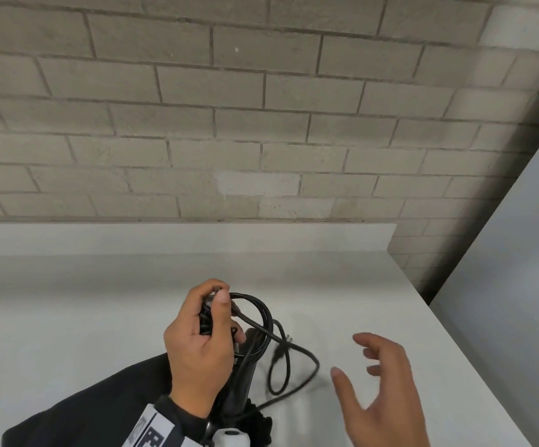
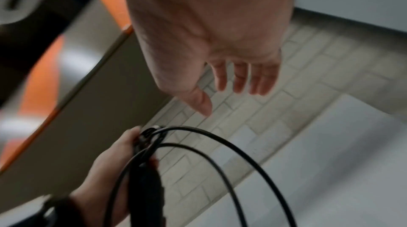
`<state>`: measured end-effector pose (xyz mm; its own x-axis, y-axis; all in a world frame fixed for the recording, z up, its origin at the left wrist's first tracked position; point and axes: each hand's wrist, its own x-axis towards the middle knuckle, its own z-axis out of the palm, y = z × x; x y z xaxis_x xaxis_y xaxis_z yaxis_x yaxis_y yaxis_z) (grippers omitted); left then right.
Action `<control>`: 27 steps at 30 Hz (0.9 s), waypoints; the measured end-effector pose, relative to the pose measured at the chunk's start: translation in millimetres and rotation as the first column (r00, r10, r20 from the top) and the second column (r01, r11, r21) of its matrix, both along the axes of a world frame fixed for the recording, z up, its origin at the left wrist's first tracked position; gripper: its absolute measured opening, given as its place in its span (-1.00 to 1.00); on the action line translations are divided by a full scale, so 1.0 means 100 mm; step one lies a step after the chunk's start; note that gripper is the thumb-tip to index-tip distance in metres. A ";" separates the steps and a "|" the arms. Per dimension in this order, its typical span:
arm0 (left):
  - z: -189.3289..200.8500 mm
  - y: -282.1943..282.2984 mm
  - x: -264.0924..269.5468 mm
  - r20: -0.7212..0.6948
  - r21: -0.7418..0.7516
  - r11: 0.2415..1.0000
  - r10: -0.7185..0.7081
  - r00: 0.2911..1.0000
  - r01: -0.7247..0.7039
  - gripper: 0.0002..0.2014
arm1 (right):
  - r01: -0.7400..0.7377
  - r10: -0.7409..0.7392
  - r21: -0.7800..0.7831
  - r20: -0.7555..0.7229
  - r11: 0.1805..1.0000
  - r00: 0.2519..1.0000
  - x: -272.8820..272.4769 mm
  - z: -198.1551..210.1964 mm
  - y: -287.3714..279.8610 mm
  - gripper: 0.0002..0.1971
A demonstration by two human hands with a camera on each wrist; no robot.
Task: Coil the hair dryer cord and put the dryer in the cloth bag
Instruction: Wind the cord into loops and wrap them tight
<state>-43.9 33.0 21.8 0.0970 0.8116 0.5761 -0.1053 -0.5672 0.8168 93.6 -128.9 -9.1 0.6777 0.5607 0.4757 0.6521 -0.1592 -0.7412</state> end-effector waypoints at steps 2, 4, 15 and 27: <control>-0.01 -0.01 0.01 -0.015 0.014 1.000 0.004 1.000 -0.004 -0.87 | -0.076 0.066 0.090 0.110 0.993 0.992 -0.28 0.16 0.10 -0.88; -0.01 -0.02 0.03 -0.019 0.019 1.000 0.003 1.000 -0.003 -0.87 | -0.205 0.206 0.071 0.003 0.976 0.979 -0.52 0.26 0.22 -0.90; -0.01 0.02 0.01 -0.026 0.043 0.999 0.017 1.000 -0.016 -0.82 | -0.494 0.421 0.125 -0.720 0.861 0.551 -0.72 0.23 0.45 -0.85; -0.05 0.06 -0.01 0.000 0.024 0.998 -0.055 0.998 0.055 -0.73 | -0.487 0.532 0.334 -0.770 0.807 0.354 -0.37 0.31 0.31 -0.68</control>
